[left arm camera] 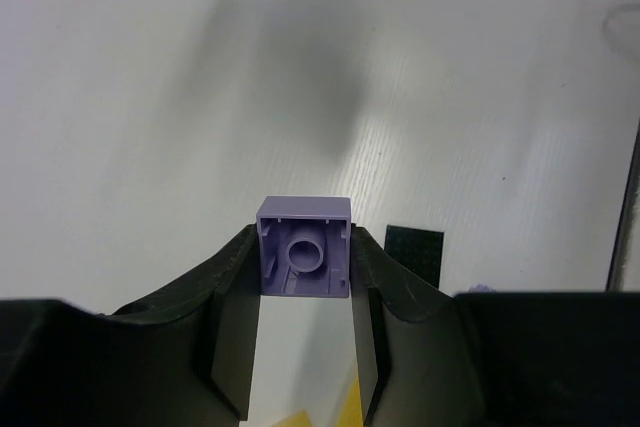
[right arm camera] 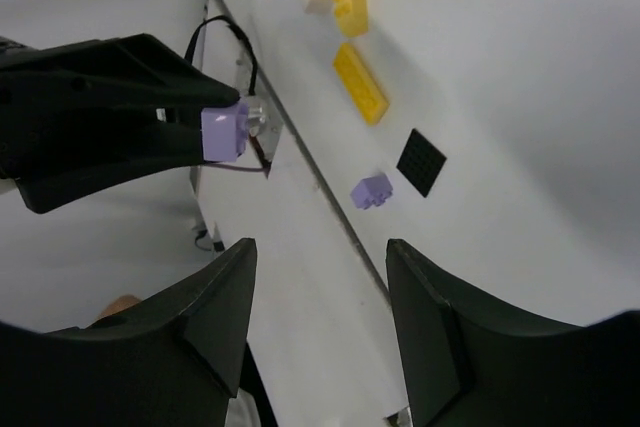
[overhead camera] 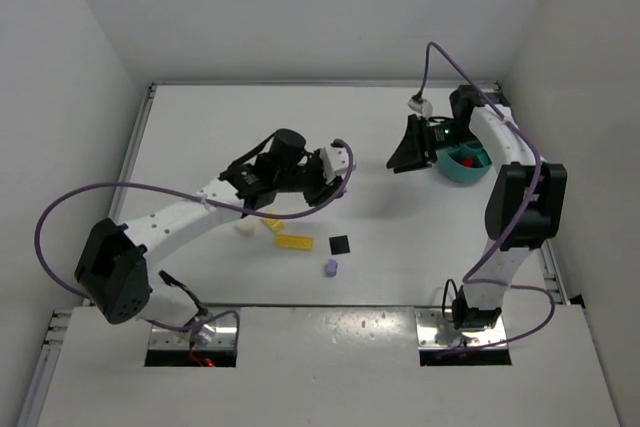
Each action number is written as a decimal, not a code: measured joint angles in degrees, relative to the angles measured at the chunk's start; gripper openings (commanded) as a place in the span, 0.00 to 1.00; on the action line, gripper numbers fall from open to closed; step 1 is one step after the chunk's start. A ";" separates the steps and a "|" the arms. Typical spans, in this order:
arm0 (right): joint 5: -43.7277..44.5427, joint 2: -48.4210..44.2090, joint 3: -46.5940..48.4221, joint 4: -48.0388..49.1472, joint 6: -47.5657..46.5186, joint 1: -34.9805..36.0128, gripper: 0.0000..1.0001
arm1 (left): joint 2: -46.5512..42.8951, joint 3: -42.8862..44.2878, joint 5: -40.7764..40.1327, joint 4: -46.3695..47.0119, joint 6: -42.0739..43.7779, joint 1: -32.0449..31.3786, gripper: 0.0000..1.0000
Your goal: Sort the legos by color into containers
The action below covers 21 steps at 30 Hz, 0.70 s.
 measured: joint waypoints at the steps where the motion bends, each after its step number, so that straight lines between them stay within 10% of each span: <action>1: -0.24 -0.24 -0.26 0.04 0.28 0.57 0.56 | 0.57 0.83 0.52 0.00 -0.61 0.00 0.16; 21: 0.96 -4.28 -1.05 1.16 2.45 9.86 0.61 | 9.20 11.08 5.33 1.88 -8.28 -1.42 0.18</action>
